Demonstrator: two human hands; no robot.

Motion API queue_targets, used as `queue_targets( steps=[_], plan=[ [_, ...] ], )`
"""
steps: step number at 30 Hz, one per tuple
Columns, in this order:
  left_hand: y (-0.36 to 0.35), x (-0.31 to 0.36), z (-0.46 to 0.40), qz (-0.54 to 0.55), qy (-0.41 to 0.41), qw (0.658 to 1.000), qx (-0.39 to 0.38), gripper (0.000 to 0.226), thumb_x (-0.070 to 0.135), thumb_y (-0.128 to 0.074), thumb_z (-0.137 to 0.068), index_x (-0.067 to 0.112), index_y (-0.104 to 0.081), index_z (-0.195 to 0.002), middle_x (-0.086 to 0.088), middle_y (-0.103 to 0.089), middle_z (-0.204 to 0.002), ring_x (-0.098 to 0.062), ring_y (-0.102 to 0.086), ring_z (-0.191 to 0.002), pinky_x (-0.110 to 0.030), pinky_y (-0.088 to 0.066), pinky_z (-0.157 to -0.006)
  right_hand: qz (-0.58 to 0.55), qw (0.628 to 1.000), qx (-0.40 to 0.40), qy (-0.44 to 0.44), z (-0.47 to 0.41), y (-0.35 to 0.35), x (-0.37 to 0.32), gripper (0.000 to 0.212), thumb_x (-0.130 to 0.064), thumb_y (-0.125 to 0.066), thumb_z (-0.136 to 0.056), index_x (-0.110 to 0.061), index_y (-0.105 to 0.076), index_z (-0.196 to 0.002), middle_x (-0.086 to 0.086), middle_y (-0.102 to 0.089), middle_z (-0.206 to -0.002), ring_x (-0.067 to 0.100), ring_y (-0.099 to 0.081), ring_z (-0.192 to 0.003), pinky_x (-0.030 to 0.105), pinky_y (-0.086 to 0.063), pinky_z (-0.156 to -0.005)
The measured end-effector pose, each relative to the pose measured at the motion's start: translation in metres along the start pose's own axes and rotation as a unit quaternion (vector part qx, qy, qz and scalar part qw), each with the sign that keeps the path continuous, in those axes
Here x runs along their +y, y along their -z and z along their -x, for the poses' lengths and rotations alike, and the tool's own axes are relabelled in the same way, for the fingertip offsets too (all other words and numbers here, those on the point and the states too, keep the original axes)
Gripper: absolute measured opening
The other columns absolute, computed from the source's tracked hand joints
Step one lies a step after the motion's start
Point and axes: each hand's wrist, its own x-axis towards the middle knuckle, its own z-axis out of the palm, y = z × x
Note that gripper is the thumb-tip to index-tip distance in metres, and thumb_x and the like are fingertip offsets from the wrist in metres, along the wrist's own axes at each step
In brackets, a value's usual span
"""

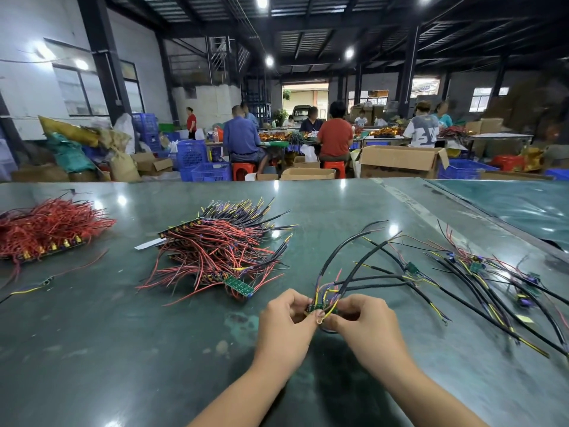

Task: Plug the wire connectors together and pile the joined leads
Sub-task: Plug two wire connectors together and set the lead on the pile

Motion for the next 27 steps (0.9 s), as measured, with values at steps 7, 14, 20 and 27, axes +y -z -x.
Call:
queue_targets(
  steps=[7, 14, 20, 27],
  plan=[
    [0.0, -0.003, -0.003, 0.006, 0.009, 1.0, 0.017, 0.013, 0.021, -0.073, -0.072, 0.02, -0.06, -0.073, 0.0, -0.07, -0.068, -0.02, -0.068, -0.069, -0.043, -0.056, -0.074, 0.009, 0.999, 0.032, 0.0, -0.001, -0.003, 0.003, 0.01, -0.024, -0.077, -0.07, -0.022, -0.068, -0.074, -0.011, -0.067, -0.068, 0.003, -0.062, -0.071, 0.014, -0.04, -0.056],
    [0.019, -0.009, -0.017, 0.02, -0.011, 0.992, 0.127, 0.019, 0.012, -0.076, -0.076, 0.024, -0.061, -0.075, 0.006, -0.067, -0.066, -0.008, -0.062, -0.063, -0.033, -0.052, -0.069, -0.051, 0.997, 0.047, 0.022, -0.002, 0.005, 0.006, 0.015, -0.014, -0.069, -0.075, -0.028, -0.065, -0.073, -0.023, -0.066, -0.065, -0.009, -0.058, -0.064, 0.003, -0.039, -0.054],
    [0.051, -0.007, -0.036, 0.103, -0.017, 0.961, 0.257, 0.025, 0.002, -0.07, -0.082, 0.023, -0.066, -0.095, 0.005, -0.069, -0.088, -0.001, -0.063, -0.07, -0.023, -0.048, -0.071, -0.084, 0.994, 0.059, 0.046, -0.003, 0.01, 0.008, 0.026, -0.003, -0.062, -0.079, -0.029, -0.064, -0.075, -0.024, -0.065, -0.068, -0.005, -0.056, -0.066, 0.005, -0.038, -0.055],
    [0.056, -0.006, -0.036, -0.045, 0.036, 0.976, 0.209, 0.078, 0.015, -0.066, -0.086, 0.017, -0.023, -0.151, -0.007, -0.028, -0.154, -0.019, -0.027, -0.14, -0.035, -0.021, -0.116, -0.119, 0.988, 0.08, 0.06, -0.004, 0.009, 0.008, 0.03, -0.001, -0.06, -0.082, -0.031, -0.064, -0.077, -0.029, -0.064, -0.073, -0.007, -0.058, -0.068, 0.005, -0.04, -0.055]
  ],
)
